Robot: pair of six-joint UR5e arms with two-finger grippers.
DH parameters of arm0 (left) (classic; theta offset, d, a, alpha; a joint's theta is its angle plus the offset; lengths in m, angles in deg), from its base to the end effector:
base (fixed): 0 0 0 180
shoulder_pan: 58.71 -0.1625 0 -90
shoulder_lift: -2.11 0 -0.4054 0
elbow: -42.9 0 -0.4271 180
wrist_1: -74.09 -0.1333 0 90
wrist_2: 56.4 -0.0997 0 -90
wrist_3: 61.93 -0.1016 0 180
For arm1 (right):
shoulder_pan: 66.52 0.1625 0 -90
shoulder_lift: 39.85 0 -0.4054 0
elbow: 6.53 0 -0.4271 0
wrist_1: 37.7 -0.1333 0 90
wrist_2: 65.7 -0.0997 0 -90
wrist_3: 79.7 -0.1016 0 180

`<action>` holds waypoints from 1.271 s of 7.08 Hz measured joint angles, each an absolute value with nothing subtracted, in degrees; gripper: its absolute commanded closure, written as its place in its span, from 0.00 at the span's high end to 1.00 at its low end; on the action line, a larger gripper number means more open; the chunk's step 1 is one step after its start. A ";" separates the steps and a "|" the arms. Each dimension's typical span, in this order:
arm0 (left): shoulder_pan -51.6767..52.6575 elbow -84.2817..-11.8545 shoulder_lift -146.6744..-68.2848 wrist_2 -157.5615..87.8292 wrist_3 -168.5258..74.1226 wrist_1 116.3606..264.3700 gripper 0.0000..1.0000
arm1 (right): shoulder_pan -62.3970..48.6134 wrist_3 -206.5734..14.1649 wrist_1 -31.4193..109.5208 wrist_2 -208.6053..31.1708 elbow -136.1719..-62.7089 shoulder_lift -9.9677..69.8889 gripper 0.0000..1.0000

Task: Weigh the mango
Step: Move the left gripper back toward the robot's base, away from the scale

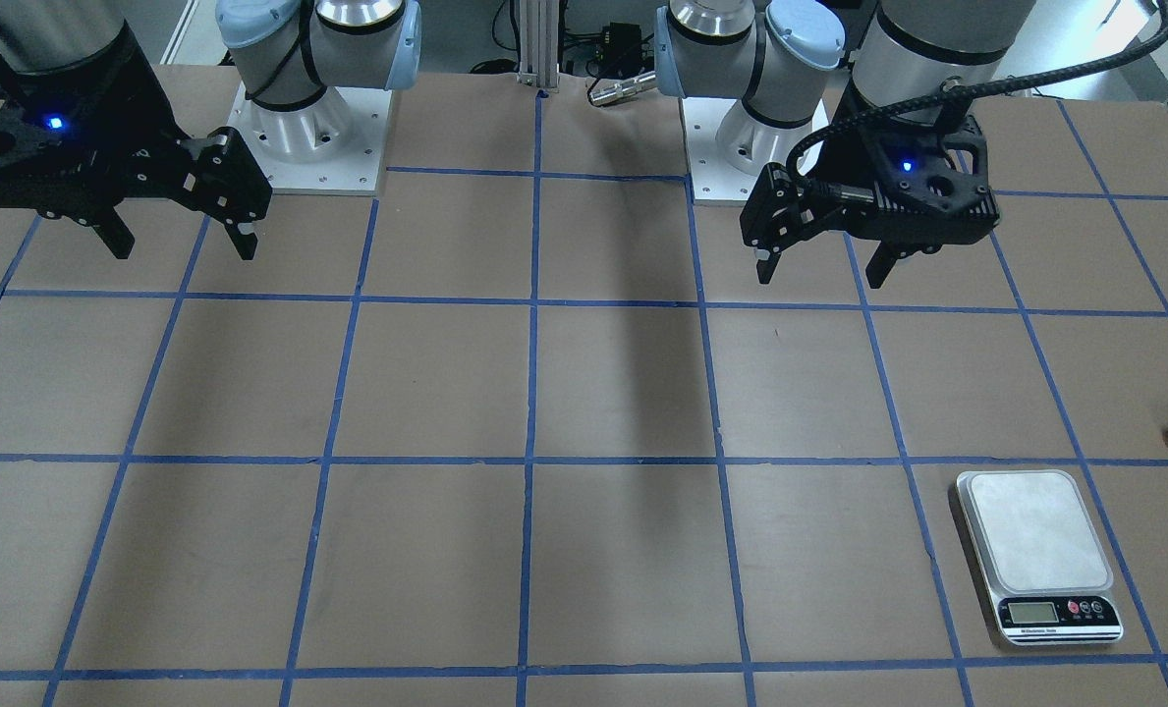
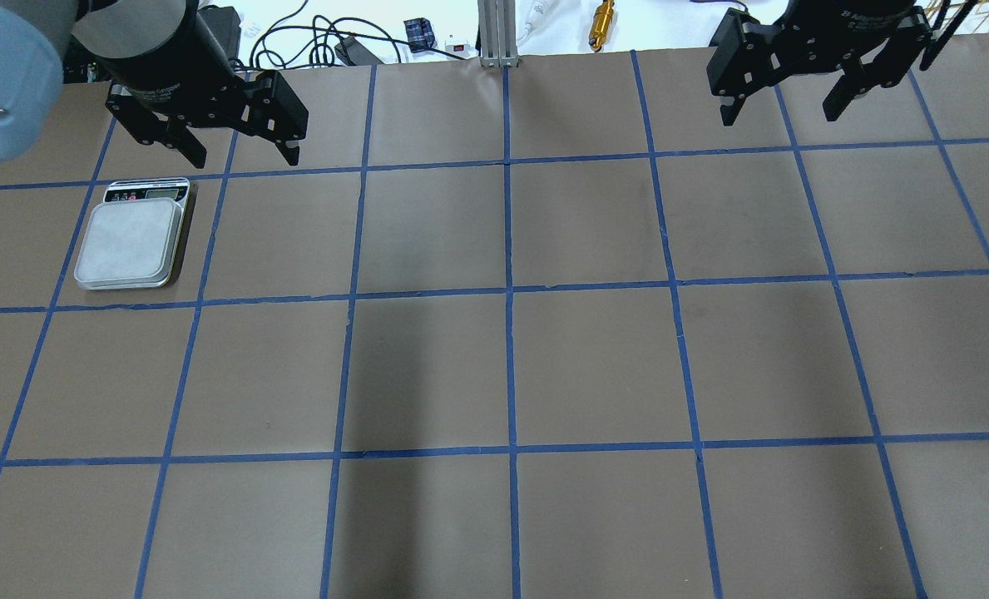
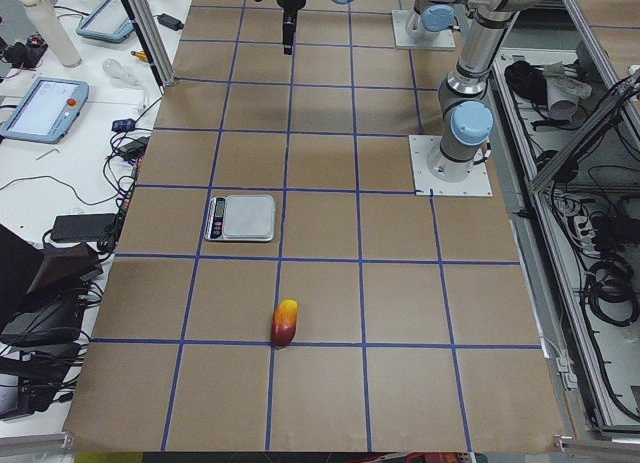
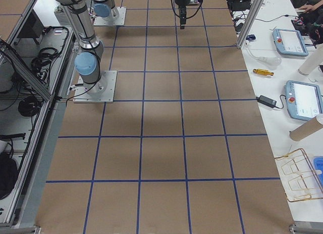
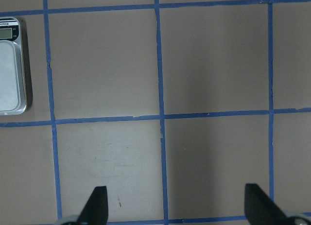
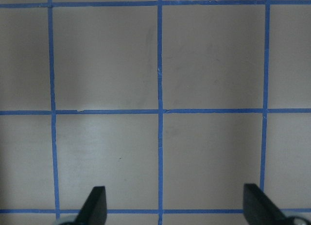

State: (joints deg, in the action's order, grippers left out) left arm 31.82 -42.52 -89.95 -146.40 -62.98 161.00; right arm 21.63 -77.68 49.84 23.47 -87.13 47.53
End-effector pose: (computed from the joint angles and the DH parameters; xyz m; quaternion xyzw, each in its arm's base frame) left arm -0.1384 -0.5492 0.4950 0.0138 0.9987 -0.0489 0.0002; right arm 0.1170 -0.5538 0.5241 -0.0018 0.9993 -0.0379 0.0060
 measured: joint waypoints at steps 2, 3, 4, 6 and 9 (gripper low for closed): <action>31.73 -42.57 -89.81 -146.40 -63.44 161.03 1.00 | 21.63 -77.68 49.84 23.48 -87.13 47.52 1.00; 31.46 -42.50 -89.60 -146.51 -65.21 161.20 1.00 | 21.63 -77.68 49.84 23.50 -87.13 47.53 1.00; 30.81 -42.39 -89.20 -147.04 -69.27 161.63 1.00 | 21.63 -77.68 49.84 23.51 -87.13 47.54 1.00; 27.02 -42.17 -87.95 -148.08 -80.30 163.96 1.00 | 21.63 -77.68 49.84 23.48 -87.13 47.56 1.00; 20.46 -41.80 -86.72 -152.96 -103.03 165.78 1.00 | 21.63 -77.68 49.84 23.51 -87.13 47.52 1.00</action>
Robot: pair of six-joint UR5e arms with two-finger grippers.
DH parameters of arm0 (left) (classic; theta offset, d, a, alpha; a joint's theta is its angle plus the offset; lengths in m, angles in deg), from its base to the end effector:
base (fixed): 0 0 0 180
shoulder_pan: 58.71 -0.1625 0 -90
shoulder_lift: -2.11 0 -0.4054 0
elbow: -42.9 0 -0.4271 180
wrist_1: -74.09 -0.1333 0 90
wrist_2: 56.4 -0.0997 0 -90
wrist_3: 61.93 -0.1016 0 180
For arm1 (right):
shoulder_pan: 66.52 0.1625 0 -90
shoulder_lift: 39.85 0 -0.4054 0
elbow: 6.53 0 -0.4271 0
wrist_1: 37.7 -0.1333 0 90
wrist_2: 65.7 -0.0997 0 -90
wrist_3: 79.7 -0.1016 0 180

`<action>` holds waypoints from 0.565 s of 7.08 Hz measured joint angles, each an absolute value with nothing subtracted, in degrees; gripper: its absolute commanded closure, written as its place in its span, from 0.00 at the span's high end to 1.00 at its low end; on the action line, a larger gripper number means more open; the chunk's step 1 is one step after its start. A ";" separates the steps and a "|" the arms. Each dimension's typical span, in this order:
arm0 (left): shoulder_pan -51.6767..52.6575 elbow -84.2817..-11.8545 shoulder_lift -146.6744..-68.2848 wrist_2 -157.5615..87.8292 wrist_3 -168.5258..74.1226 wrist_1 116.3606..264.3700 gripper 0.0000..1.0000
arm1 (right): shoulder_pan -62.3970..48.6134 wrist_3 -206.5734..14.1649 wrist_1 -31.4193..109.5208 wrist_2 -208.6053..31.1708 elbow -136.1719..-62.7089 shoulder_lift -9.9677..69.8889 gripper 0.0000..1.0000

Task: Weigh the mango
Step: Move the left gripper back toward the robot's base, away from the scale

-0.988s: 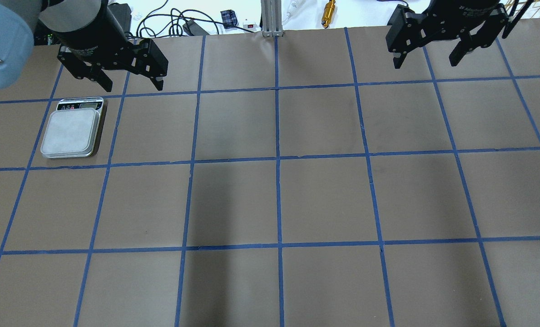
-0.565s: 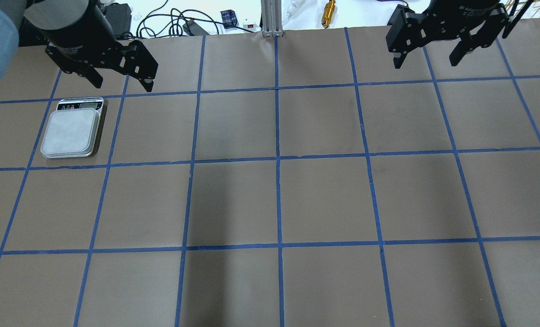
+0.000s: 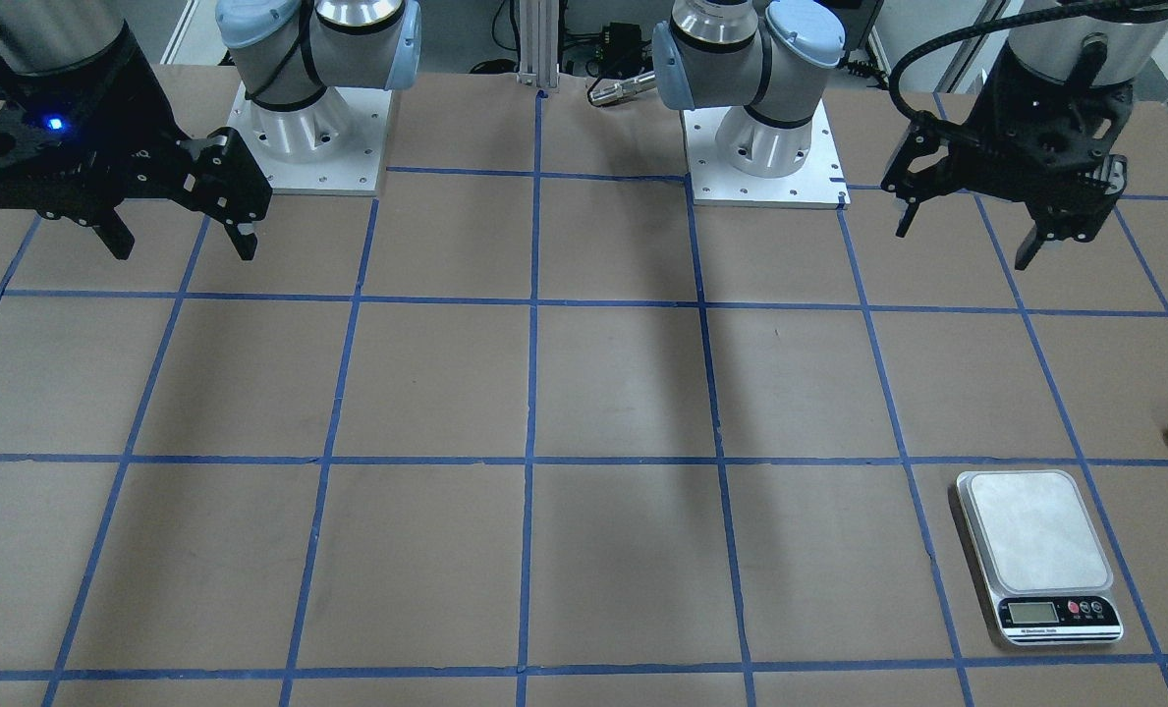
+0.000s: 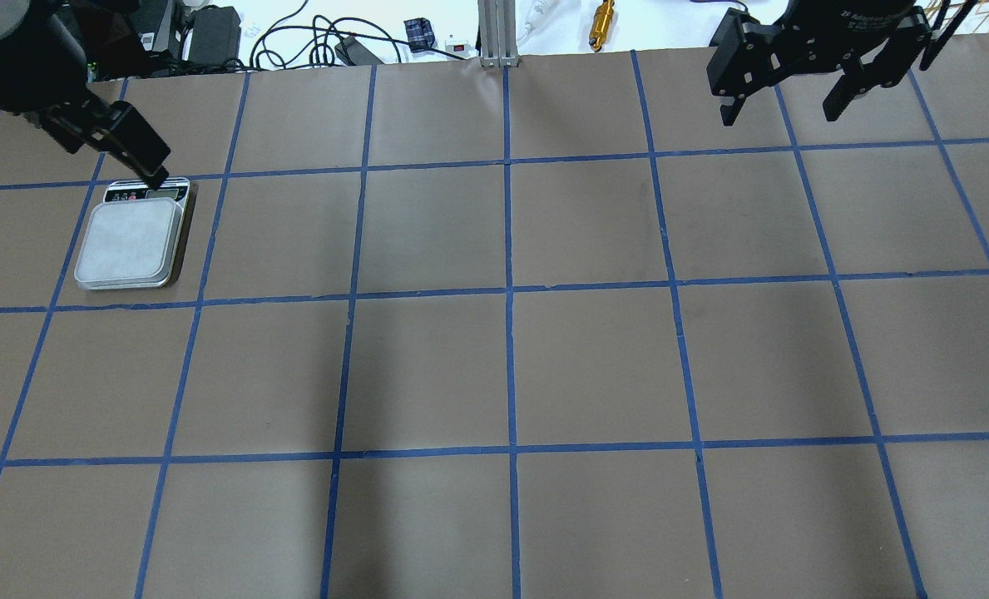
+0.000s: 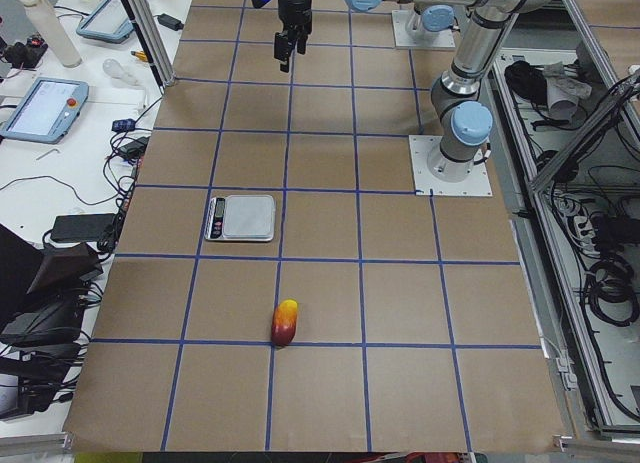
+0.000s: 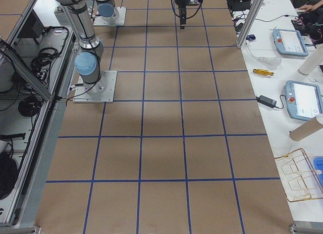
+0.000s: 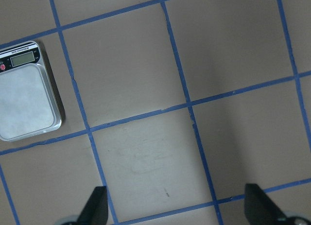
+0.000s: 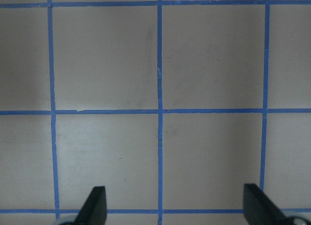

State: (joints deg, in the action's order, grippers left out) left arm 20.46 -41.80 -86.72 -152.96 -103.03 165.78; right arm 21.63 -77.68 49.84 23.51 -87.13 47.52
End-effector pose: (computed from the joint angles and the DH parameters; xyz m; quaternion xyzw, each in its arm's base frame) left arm -0.0211 -0.5374 0.5237 0.2581 0.9635 -0.0124 0.0696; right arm 0.1169 -0.5538 0.5240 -0.0017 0.9993 -0.0378 0.0056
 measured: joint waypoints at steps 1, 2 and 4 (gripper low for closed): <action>17.31 -41.71 -86.57 -153.79 -111.43 165.82 1.00 | 21.63 -77.68 49.84 23.51 -87.13 47.52 1.00; 12.76 -41.65 -86.52 -153.93 -120.38 165.82 1.00 | 21.63 -77.68 49.84 23.51 -87.13 47.53 1.00; 0.24 -41.55 -87.25 -151.91 -139.09 165.64 1.00 | 21.61 -77.68 49.84 23.51 -87.13 47.54 1.00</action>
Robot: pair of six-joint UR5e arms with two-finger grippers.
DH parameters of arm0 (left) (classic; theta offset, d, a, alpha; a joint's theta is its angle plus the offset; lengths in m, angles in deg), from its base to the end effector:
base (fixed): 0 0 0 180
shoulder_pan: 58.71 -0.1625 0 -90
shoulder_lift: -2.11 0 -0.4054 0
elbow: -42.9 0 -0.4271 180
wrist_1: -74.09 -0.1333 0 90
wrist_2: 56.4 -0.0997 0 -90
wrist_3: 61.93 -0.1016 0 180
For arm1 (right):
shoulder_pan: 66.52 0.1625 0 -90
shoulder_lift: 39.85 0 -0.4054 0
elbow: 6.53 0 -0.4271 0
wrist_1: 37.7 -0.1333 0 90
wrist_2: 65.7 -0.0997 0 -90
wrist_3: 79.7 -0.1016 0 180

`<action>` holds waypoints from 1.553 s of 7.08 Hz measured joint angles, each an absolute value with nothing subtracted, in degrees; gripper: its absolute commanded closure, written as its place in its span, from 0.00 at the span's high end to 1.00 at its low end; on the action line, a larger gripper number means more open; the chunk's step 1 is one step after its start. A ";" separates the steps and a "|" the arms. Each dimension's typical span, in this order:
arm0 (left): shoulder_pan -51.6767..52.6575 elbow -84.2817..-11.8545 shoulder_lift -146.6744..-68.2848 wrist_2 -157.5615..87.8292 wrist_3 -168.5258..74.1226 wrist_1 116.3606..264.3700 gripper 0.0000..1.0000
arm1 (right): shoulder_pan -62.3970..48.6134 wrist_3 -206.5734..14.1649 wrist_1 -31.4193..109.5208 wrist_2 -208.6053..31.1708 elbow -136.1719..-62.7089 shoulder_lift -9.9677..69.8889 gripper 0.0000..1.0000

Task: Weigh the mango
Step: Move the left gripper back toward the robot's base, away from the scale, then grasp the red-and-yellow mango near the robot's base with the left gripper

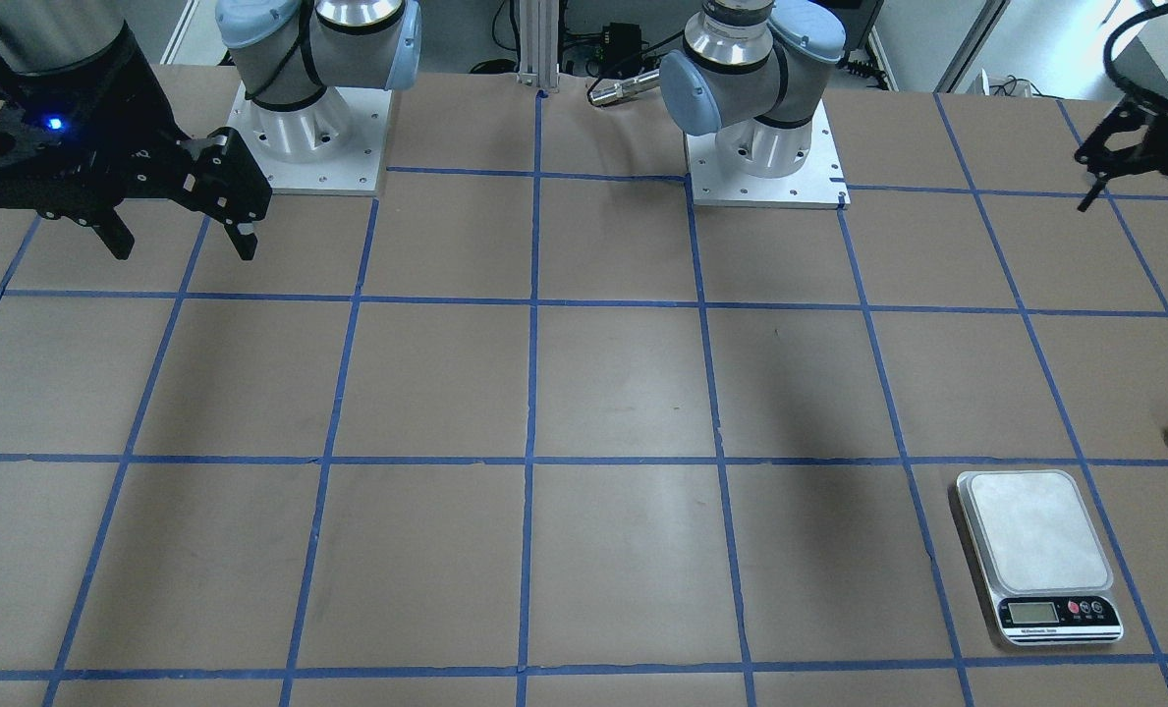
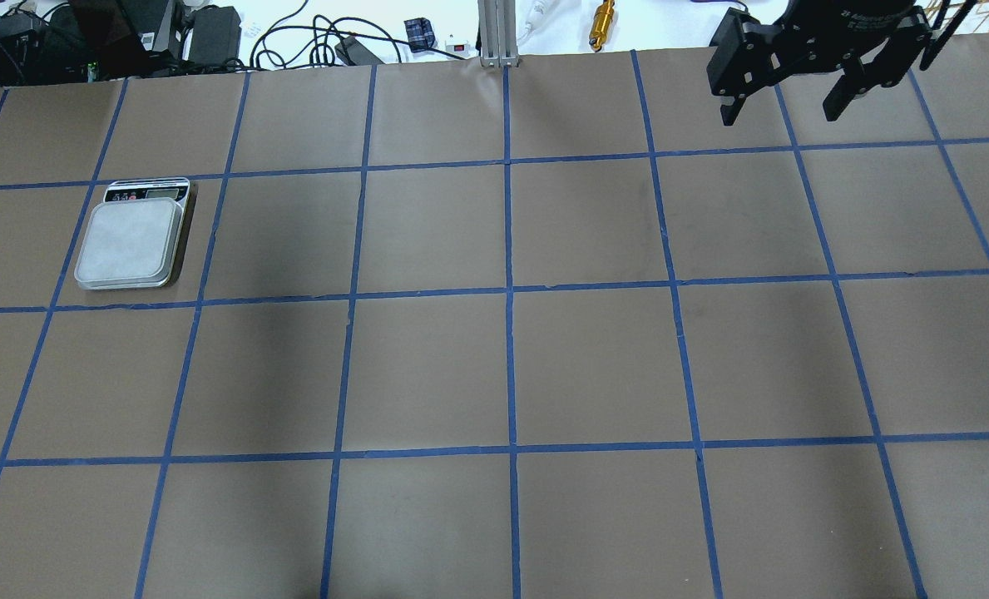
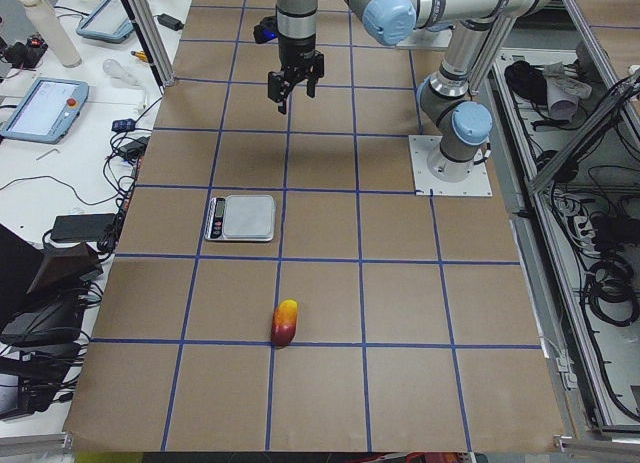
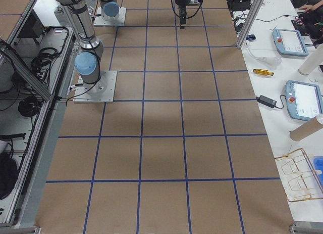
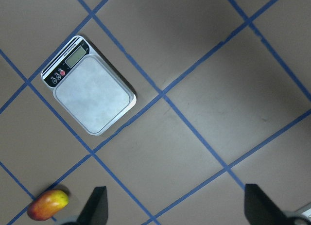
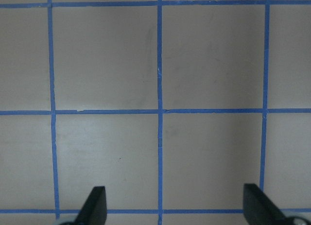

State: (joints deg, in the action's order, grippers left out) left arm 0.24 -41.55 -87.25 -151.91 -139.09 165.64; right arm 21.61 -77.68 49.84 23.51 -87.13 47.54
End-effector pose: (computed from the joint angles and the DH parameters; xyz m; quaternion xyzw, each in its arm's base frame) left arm 0.1663 -0.5158 0.5212 0.3891 0.9191 0.0152 0.0609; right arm 0.1167 -0.5538 0.5242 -0.0016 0.9993 -0.0380 0.0056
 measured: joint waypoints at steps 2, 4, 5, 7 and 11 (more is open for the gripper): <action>-10.29 -41.24 -90.35 -150.43 -155.58 163.07 0.98 | 21.58 -77.68 49.85 23.51 -87.13 47.52 1.00; -16.48 -40.22 -95.67 -149.60 -166.17 160.40 0.98 | 21.56 -77.68 49.84 23.52 -87.13 47.53 1.00; -18.63 -39.40 -98.93 -148.71 -170.09 159.17 0.98 | 21.56 -77.68 49.84 23.51 -87.13 47.54 1.00; -21.65 -35.46 -107.21 -148.20 -179.00 155.45 0.98 | 21.60 -77.68 49.84 23.51 -87.13 47.54 1.00; -23.10 -26.72 -122.78 -147.83 -190.71 148.84 1.00 | 21.60 -77.68 49.84 23.51 -87.13 47.57 1.00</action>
